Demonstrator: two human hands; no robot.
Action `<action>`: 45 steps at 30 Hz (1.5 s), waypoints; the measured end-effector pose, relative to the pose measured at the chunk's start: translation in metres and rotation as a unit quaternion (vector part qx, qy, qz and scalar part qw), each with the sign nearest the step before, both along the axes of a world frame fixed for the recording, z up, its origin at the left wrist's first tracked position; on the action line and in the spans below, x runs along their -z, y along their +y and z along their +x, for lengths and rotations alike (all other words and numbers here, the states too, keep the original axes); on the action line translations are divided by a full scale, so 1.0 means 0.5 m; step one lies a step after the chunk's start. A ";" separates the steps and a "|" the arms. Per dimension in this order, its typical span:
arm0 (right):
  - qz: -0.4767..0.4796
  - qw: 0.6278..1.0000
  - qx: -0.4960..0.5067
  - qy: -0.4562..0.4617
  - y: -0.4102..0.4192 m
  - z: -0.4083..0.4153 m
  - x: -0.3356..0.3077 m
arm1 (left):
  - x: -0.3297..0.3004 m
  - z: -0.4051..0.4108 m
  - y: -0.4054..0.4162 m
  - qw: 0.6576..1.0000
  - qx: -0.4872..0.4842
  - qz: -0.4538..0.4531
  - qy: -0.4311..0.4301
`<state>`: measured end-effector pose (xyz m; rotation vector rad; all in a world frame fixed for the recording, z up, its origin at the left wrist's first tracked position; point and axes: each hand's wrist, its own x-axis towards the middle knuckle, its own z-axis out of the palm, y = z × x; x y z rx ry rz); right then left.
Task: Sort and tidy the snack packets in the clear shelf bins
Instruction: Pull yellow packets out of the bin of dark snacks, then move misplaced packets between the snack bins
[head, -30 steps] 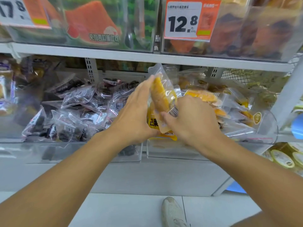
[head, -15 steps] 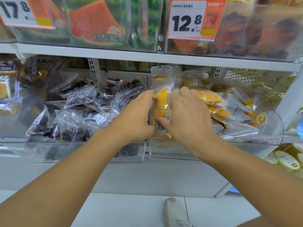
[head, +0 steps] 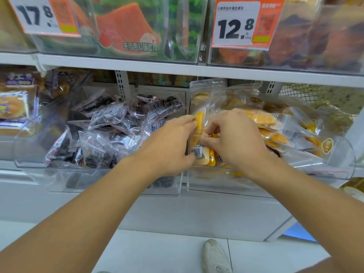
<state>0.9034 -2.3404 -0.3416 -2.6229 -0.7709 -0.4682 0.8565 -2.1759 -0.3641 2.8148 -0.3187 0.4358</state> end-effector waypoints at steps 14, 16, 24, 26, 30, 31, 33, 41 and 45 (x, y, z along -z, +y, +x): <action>-0.085 0.976 -0.198 0.018 0.119 -0.130 -0.061 | -0.049 -0.159 0.190 0.989 -0.118 -0.089 -0.021; -0.193 0.964 -0.182 0.030 0.150 -0.128 -0.043 | -0.049 -0.186 0.223 0.988 -0.140 -0.059 0.036; -0.197 0.956 -0.215 0.018 0.236 -0.128 -0.073 | -0.011 -0.156 0.313 0.967 -0.175 0.039 0.180; -0.250 0.938 -0.235 0.052 0.269 -0.127 -0.056 | -0.017 -0.140 0.332 0.960 -0.166 0.041 0.220; -0.349 0.903 -0.246 0.053 0.328 -0.136 0.000 | -0.014 -0.122 0.344 0.958 -0.113 -0.007 0.262; -0.358 0.900 -0.245 0.041 0.336 -0.138 0.010 | -0.011 -0.121 0.343 0.960 -0.105 -0.008 0.259; -0.351 0.904 -0.240 0.025 0.344 -0.138 0.021 | -0.003 -0.120 0.342 0.965 -0.085 -0.012 0.247; -0.358 0.905 -0.232 0.007 0.330 -0.156 0.005 | 0.019 -0.185 0.364 0.985 -0.035 -0.055 0.157; -0.365 0.904 -0.225 0.009 0.311 -0.172 0.009 | 0.029 -0.200 0.353 0.984 -0.027 -0.075 0.160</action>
